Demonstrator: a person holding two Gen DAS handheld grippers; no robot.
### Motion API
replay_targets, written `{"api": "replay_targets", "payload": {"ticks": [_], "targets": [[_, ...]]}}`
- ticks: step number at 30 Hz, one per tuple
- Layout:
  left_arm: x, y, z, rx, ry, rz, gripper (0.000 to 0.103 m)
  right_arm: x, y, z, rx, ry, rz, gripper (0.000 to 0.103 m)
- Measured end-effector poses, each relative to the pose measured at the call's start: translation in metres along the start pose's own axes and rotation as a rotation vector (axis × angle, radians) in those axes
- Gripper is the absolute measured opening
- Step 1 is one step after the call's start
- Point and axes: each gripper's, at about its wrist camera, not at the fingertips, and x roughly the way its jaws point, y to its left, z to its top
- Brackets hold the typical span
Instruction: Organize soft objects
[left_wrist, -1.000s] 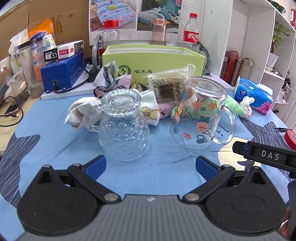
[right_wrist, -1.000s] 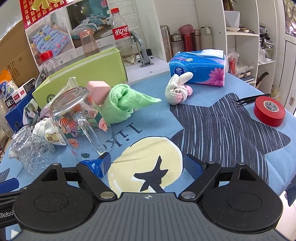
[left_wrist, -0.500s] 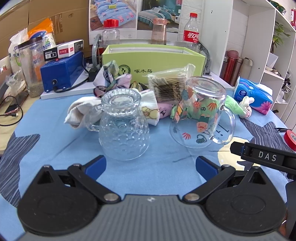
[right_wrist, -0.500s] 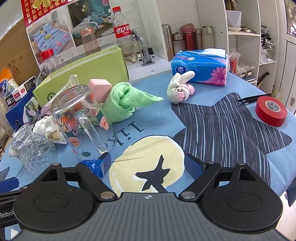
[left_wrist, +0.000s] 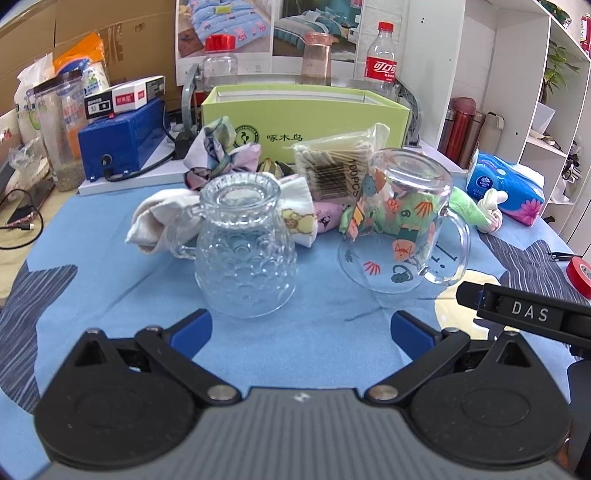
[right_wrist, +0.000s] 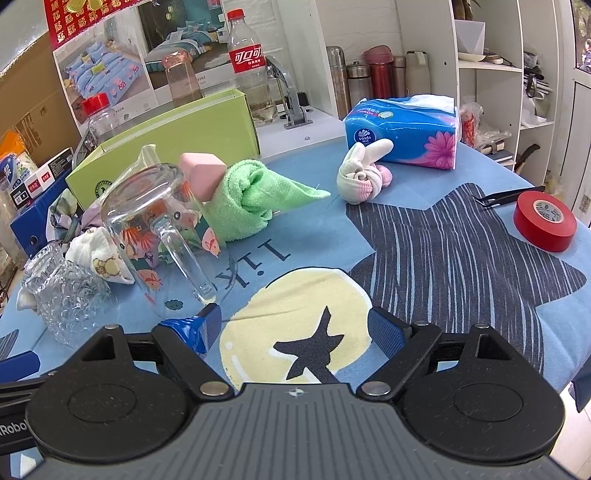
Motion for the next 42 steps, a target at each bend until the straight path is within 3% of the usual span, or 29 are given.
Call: {"api": "replay_targets", "payload": {"ticks": [4,7,10,14,18,20,24,33,38,42], "targets": [[-0.006,0.003,0.005,0.004,0.004,-0.014,0.103,0.0,-0.001,0.001,0.0,0.004,-0.004,0.073],[-0.025,0.018,0.016,0.005,-0.047,-0.033,0.103,-0.003,-0.003,0.007,-0.004,0.001,-0.022,0.073],[-0.044,0.044,0.03,0.009,-0.117,0.014,0.103,-0.008,-0.009,0.017,0.002,-0.025,-0.047,0.073],[-0.047,0.088,0.053,-0.071,-0.14,0.1,0.103,-0.01,-0.022,0.031,0.032,-0.056,-0.096,0.073],[-0.025,0.122,0.078,-0.176,-0.105,0.135,0.102,-0.011,-0.035,0.048,0.085,-0.104,-0.112,0.073],[-0.008,0.127,0.088,-0.183,-0.084,0.136,0.102,-0.007,-0.039,0.057,0.112,-0.12,-0.108,0.073],[0.026,0.115,0.108,-0.133,-0.033,0.132,0.102,0.014,-0.04,0.067,0.109,-0.086,-0.113,0.073],[0.071,0.09,0.146,-0.018,-0.016,0.122,0.102,0.046,-0.038,0.085,0.066,-0.038,-0.14,0.073],[0.099,0.085,0.164,0.016,0.027,0.073,0.103,0.058,-0.041,0.09,0.075,-0.025,-0.152,0.073],[0.122,0.095,0.162,0.023,0.087,0.141,0.102,0.065,-0.044,0.091,0.082,-0.006,-0.15,0.073]]}}
